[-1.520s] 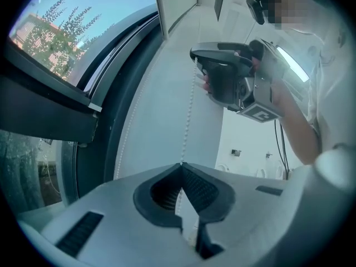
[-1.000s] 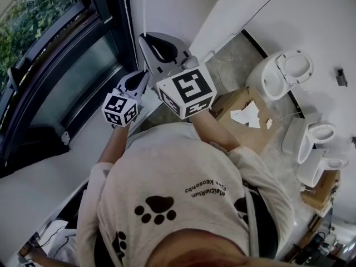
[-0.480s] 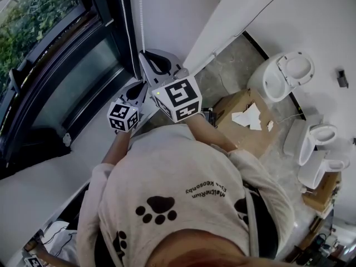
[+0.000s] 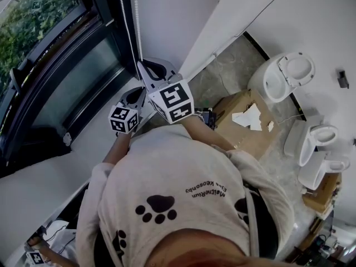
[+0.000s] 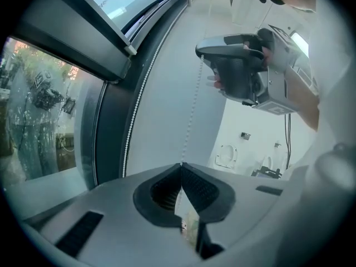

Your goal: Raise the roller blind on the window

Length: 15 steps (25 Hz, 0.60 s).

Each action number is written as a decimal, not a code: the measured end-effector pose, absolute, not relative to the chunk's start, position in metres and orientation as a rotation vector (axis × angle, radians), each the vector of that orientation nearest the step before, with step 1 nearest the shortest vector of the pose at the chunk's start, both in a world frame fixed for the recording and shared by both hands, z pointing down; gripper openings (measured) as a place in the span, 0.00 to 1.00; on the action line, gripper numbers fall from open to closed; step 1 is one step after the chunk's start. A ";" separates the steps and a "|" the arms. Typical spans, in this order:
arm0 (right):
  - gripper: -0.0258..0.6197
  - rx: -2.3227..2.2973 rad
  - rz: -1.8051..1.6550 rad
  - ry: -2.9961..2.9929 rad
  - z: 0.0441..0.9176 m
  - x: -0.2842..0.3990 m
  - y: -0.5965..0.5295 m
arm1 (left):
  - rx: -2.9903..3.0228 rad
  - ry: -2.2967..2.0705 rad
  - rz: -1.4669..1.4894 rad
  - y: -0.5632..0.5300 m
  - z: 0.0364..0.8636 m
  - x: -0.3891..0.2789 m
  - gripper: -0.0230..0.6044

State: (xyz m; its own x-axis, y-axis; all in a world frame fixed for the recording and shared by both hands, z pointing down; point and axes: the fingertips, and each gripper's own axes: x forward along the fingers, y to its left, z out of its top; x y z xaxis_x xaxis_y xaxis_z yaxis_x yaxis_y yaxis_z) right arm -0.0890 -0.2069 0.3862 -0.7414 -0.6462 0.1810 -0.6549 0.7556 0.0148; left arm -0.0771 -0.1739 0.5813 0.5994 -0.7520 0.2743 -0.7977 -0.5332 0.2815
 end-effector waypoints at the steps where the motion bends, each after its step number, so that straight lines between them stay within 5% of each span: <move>1: 0.05 1.039 0.075 -2.778 0.387 -0.089 -0.207 | 2.451 -1.244 0.169 -0.173 0.582 -0.076 0.05; 6: 0.05 1.043 0.079 -2.781 0.387 -0.086 -0.209 | 2.486 -1.173 0.132 -0.170 0.573 -0.071 0.06; 8: 0.05 1.045 0.083 -2.783 0.387 -0.085 -0.210 | 2.476 -1.166 0.068 -0.171 0.560 -0.074 0.21; 15: 0.05 1.035 0.088 -2.791 0.387 -0.083 -0.209 | 2.553 -1.181 -0.052 -0.179 0.474 -0.094 0.22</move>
State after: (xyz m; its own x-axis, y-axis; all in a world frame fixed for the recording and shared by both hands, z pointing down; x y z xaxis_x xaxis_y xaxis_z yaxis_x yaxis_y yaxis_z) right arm -0.0834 -0.2091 0.3874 -0.7470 -0.6420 0.1727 -0.6516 0.7586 0.0015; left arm -0.0940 -0.1786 0.4739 0.6562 -0.7476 0.1024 -0.7357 -0.6037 0.3071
